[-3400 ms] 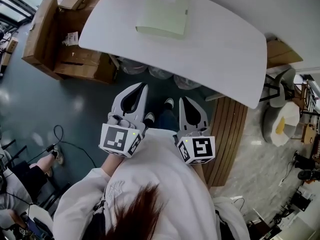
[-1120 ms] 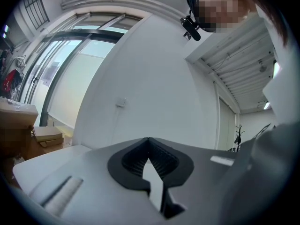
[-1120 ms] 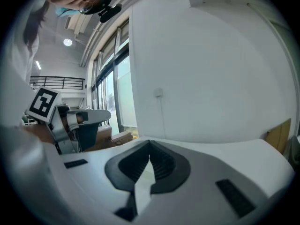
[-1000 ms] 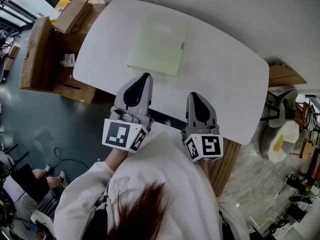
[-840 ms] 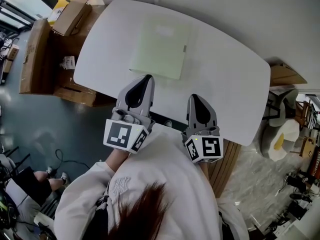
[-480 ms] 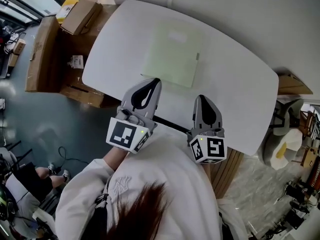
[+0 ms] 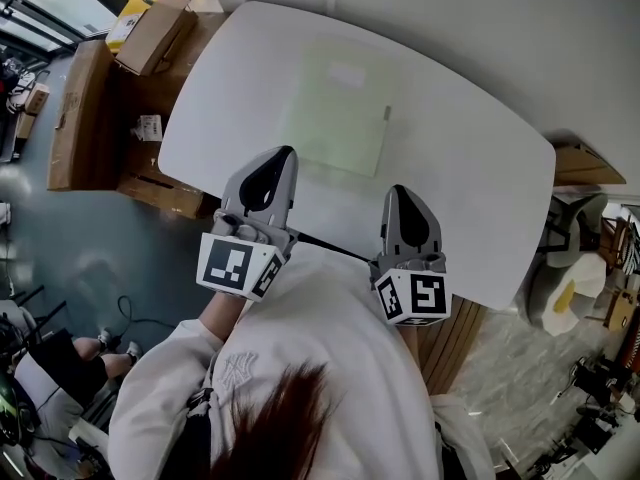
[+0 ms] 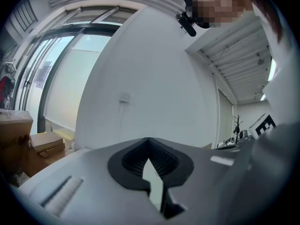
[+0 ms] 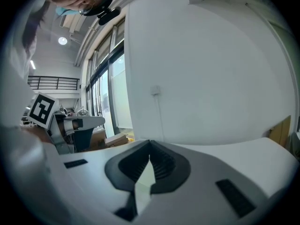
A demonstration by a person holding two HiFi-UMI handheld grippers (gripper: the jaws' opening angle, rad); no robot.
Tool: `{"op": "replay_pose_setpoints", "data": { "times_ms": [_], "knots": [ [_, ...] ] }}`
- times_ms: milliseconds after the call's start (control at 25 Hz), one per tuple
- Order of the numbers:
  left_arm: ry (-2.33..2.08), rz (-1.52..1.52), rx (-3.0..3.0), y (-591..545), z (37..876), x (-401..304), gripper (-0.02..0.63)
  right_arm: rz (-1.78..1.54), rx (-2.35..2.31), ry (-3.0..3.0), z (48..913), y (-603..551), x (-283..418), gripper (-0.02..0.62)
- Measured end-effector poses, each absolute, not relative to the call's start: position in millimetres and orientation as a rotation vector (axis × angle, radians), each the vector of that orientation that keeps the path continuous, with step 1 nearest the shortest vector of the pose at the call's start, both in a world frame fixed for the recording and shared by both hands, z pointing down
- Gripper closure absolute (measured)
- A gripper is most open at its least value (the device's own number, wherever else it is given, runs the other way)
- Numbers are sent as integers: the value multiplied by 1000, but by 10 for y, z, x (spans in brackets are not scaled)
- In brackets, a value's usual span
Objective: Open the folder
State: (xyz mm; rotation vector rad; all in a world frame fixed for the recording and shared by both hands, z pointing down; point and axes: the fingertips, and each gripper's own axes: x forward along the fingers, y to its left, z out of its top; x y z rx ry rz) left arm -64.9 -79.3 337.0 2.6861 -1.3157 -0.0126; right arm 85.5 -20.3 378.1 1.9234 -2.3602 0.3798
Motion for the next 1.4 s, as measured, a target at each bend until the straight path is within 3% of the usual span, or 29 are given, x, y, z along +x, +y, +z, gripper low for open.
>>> {"op": "replay_pose_setpoints", "data": {
  "times_ms": [520, 1400],
  "knots": [
    [-1382, -13, 2638, -697, 3295, -204, 598, 373, 1847, -2400, 3651, -235, 1324, 588],
    [-1353, 37, 2622, -737, 3425, -68, 598, 419, 1832, -2398, 3785, -245, 1410, 588]
  ]
}}
